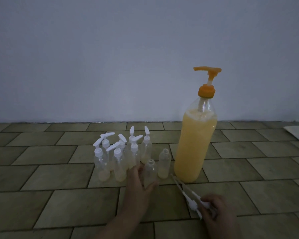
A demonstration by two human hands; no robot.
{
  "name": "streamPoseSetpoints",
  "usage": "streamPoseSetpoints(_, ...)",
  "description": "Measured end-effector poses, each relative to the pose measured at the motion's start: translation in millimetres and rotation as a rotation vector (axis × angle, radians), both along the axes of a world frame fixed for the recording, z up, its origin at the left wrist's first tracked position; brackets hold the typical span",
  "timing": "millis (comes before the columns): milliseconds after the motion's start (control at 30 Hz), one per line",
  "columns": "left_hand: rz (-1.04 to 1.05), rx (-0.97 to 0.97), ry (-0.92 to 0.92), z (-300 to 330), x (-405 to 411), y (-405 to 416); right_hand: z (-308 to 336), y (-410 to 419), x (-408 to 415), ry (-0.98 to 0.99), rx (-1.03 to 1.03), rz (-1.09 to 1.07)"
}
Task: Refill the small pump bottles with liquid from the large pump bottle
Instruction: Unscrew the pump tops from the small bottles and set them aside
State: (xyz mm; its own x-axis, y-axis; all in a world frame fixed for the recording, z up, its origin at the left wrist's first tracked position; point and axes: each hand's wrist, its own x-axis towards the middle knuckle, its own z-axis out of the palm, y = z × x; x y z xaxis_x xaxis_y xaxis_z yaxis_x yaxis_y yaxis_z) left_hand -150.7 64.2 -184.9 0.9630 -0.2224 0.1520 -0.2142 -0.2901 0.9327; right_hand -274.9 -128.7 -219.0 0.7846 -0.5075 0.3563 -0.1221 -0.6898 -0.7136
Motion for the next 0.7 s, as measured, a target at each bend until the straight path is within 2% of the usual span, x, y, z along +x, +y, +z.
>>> streamPoseSetpoints(100,0.069,-0.067,-0.064,-0.5,-18.4,15.9,2.0,-2.0,6.6,-0.144,-0.071,0.013)
streamPoseSetpoints(200,0.285,-0.058,-0.168,0.6,-12.3,34.5,9.6,-0.6,5.8,-0.187,-0.121,-0.048)
streamPoseSetpoints(300,0.389,-0.020,-0.068,6.4,11.3,41.2,17.0,3.4,6.5,-0.191,-0.099,-0.067)
streamPoseSetpoints(467,0.445,0.020,-0.057,17.7,25.9,22.8,33.6,13.3,8.5,-0.215,-0.052,0.033)
streamPoseSetpoints(533,0.480,0.050,-0.038,18.9,31.1,15.7,34.0,16.0,6.0,-0.171,0.059,0.068)
streamPoseSetpoints(633,0.516,0.092,-0.034,19.7,36.5,10.3,34.6,19.6,8.7,-0.125,-0.117,0.072)
streamPoseSetpoints(700,0.521,0.107,-0.039,19.0,36.3,10.6,46.9,24.9,14.1,-0.199,-0.176,0.073)
